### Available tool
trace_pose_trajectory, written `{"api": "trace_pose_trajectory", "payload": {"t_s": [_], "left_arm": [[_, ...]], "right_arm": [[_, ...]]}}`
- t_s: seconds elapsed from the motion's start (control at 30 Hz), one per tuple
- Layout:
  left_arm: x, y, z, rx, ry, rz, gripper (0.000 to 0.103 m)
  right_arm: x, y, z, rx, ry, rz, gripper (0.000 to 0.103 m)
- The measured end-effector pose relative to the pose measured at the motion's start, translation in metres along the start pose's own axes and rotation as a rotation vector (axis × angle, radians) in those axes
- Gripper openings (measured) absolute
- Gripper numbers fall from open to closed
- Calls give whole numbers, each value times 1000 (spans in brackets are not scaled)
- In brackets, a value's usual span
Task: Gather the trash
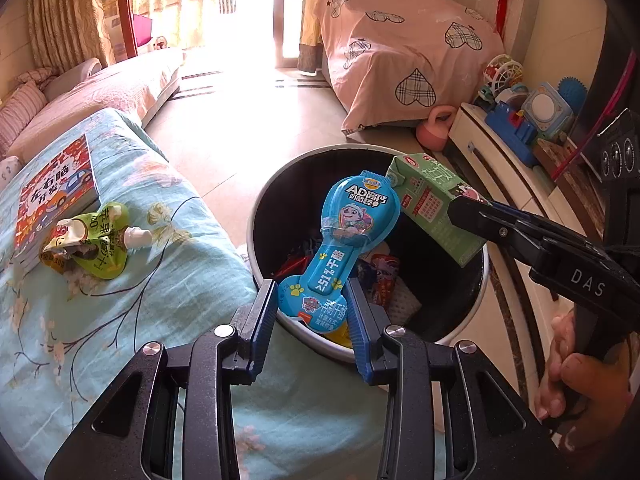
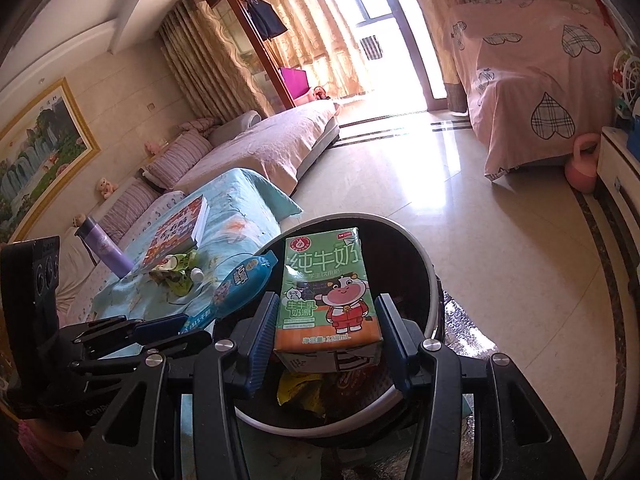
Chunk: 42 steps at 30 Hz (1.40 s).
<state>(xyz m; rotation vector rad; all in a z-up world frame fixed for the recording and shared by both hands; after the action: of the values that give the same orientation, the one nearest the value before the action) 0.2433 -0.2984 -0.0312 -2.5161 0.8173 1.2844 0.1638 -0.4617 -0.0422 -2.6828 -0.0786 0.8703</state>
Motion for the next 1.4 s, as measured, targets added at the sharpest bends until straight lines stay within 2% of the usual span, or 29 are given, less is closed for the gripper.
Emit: {"api": "trace_pose_trajectory", "payload": {"t_s": [0.6, 0.67, 0.7, 0.73, 0.97, 1.03, 1.13, 1.3, 1.4], "left_arm": [[10, -3, -9, -19, -19, 1, 35], [13, -6, -9, -40, -39, -12, 54], [12, -8, -8, -51, -34, -20, 65], [10, -9, -7, -58, -21, -21, 66], [-23, -16, 13, -86, 55, -20, 66], [-35, -23, 20, -115, 79, -17, 67], [-59, -35, 37, -173, 119, -24, 67], [-102, -51, 66, -242, 198, -53, 74], [-126, -63, 86, -281, 240, -71, 75]], "right_arm": [[13, 1, -5, -10, -18, 27, 50], [15, 2, -6, -1, -23, 22, 52], [15, 4, -6, 9, -25, 14, 53], [14, 6, -6, 22, -25, 4, 56], [-8, 3, -2, 61, 10, -15, 67], [-18, -5, 1, 59, 25, -27, 74], [-32, -23, 6, 49, 47, -57, 84], [-56, -66, 12, 14, 76, -130, 91], [-76, -95, 19, -28, 118, -147, 102]]}}
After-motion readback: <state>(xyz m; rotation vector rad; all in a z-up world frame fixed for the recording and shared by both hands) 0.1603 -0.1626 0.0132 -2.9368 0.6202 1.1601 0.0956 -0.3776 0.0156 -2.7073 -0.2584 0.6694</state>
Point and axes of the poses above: each gripper's, at about its wrist camera, not at the fingertips, and x roughly the way its jaws point, y to its right, z to its underside, the point moved 2 cm from there along x, roughly the way its jaws point, and after that the axes turned 2 degrees about -x, right-handed, at the moved point
